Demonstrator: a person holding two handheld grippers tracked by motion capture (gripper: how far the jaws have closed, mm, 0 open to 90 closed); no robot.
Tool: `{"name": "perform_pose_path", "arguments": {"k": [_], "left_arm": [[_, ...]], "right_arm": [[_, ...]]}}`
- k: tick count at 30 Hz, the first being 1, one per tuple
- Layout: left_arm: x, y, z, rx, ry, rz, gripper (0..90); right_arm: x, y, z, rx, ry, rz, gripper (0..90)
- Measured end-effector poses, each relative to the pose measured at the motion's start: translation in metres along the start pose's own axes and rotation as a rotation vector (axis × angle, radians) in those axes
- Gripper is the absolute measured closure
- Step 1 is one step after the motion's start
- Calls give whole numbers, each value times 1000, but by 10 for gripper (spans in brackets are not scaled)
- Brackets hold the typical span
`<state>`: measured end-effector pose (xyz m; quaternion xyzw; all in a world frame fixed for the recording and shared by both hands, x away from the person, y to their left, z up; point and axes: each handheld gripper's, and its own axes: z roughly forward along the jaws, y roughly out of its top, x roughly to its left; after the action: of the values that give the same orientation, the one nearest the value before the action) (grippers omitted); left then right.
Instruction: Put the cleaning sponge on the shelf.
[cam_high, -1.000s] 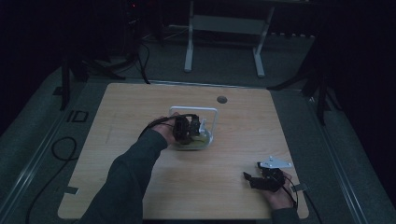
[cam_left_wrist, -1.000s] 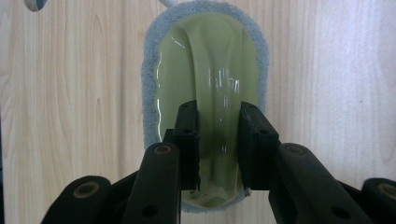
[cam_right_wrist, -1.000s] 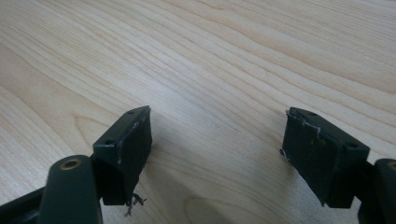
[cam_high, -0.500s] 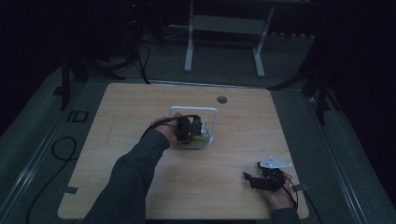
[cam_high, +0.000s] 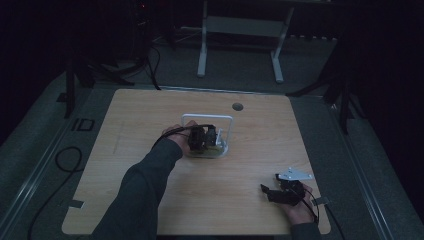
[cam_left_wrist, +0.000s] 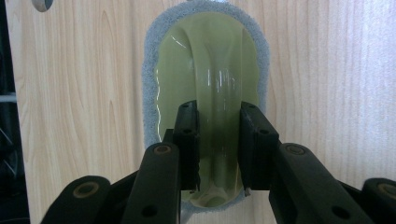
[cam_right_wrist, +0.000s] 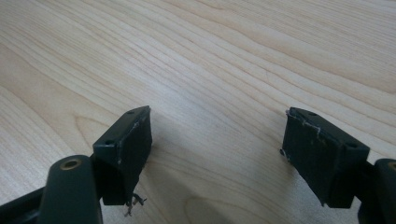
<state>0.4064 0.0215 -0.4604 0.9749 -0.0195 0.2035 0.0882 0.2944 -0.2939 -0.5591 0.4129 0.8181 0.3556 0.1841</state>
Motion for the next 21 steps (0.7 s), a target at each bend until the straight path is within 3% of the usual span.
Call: {"name": "perform_pose_path", "arguments": {"k": [21], "left_arm": [[3, 2, 5, -1, 34, 2, 713]], "right_arm": [[0, 0, 0, 0, 0, 0, 234]]}}
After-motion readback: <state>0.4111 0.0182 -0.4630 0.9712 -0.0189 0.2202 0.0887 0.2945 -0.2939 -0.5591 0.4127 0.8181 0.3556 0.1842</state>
